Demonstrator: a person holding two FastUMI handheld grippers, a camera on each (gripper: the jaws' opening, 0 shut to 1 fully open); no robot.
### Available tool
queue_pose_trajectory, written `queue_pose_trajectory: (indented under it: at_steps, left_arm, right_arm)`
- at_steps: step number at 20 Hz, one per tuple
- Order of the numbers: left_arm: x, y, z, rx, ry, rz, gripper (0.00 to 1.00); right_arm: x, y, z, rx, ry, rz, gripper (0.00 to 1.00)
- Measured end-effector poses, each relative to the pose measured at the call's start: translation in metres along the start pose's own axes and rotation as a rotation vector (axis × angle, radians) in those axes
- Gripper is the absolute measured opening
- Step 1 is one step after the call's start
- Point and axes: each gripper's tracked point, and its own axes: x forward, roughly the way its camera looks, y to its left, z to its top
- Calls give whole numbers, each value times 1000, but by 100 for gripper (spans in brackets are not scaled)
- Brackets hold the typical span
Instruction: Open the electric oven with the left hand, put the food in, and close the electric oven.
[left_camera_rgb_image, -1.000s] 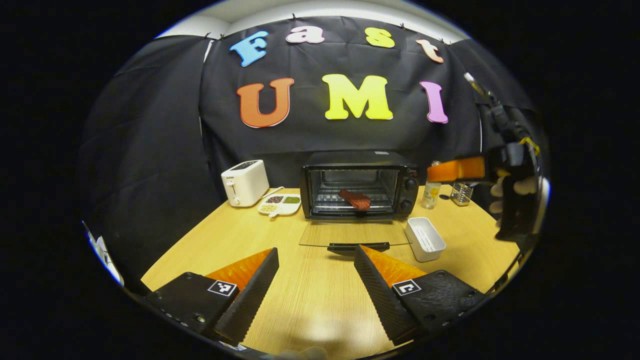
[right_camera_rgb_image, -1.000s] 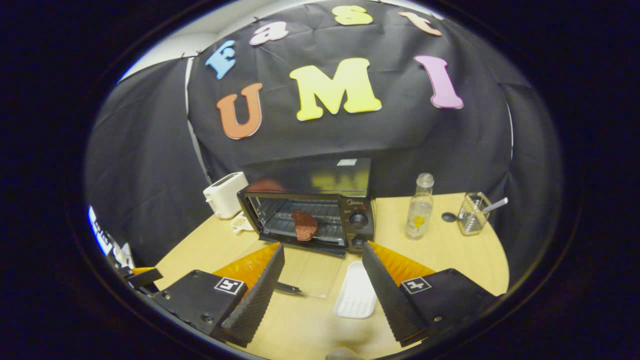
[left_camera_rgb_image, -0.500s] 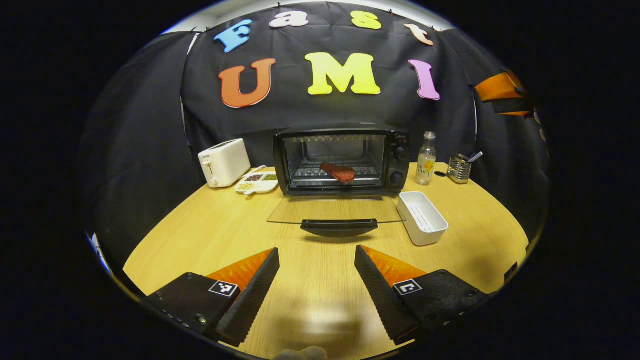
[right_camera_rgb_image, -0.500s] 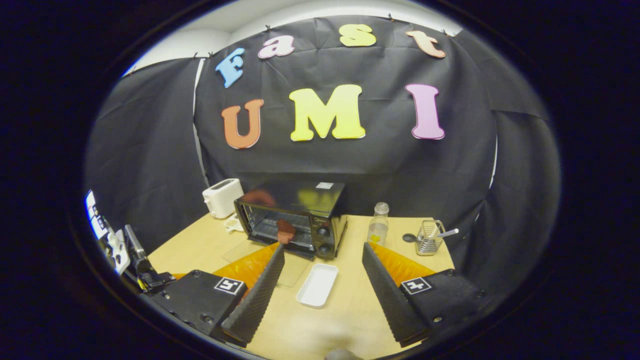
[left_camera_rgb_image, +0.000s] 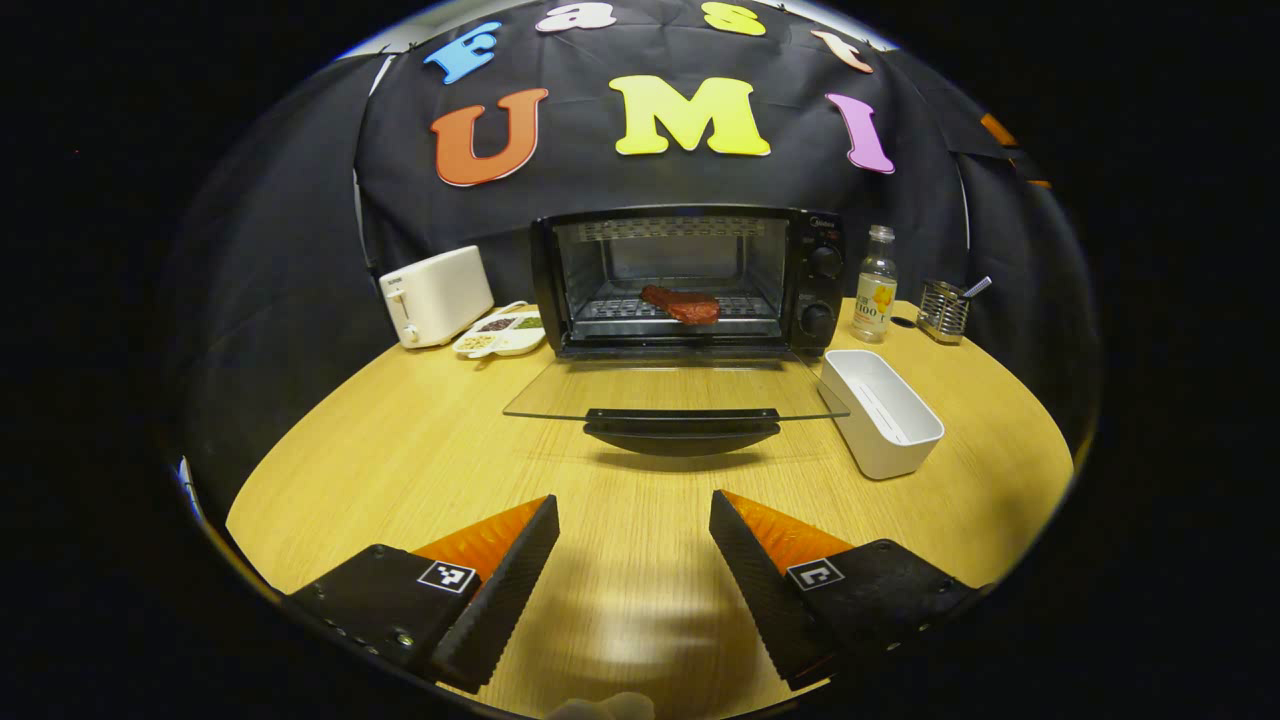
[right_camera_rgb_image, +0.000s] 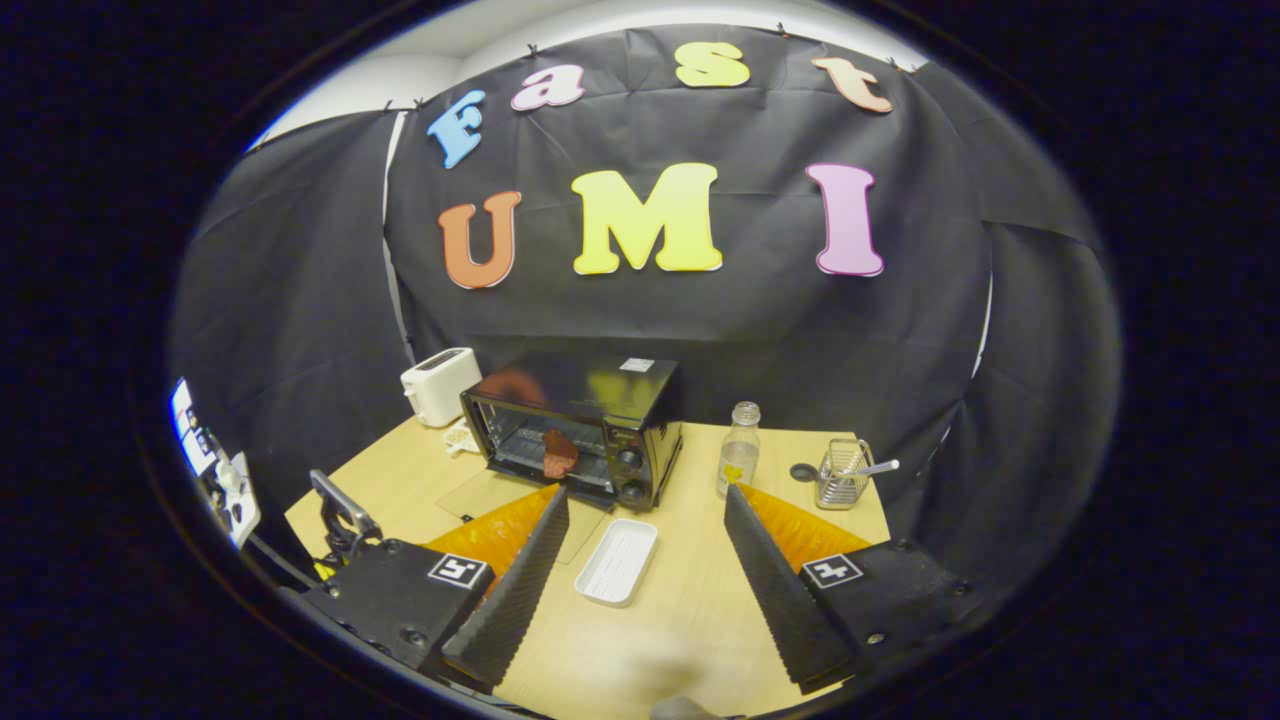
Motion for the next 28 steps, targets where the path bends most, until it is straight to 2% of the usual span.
queue_pose_trajectory:
  at_steps: [1, 2, 3, 7, 8, 10, 11, 12, 16, 17, 20, 22, 28]
  left_arm:
    - [6, -2, -2, 14, 4, -11, 97]
    - [12, -4, -4, 21, 13, -20, 97]
    - [21, -7, -7, 16, 24, -35, 97]
    - [46, -14, -10, 50, 32, -72, 97]
    - [49, -15, -10, 53, 46, -78, 97]
    - [59, -16, 1, 78, 14, -83, 97]
    - [61, -16, -1, 90, 27, -83, 97]
    - [65, -17, 0, 91, 31, -86, 97]
    - [71, -18, 3, 111, 35, -92, 97]
    - [71, -17, 2, 117, 42, -93, 97]
    - [68, -16, 8, 110, 31, -92, 97]
    - [65, -15, 16, 112, 18, -93, 97]
    - [63, -10, 48, 110, -23, -91, 97]
  right_arm:
    - [-3, 2, 1, 7, -8, -10, 99]
    - [-6, 1, 1, 10, -10, -30, 96]
    - [-8, 1, 1, 15, -9, -46, 100]
    - [-26, -4, 5, 45, -33, -117, 96]
    - [-29, -5, 2, 60, -28, -129, 100]
    - [-38, -7, -2, 94, -26, -155, 99]
    - [-39, -8, -3, 109, -23, -168, 96]
    - [-40, -8, -6, 120, -19, -174, 99]
    - [-42, -7, -13, 141, -6, -186, 96]
    - [-42, -5, -14, 143, -4, -185, 99]
    - [-43, -3, -11, 143, -11, -184, 99]
    - [-43, -1, -8, 145, -18, -178, 96]
    - [-47, -2, -12, 182, -31, -173, 96]
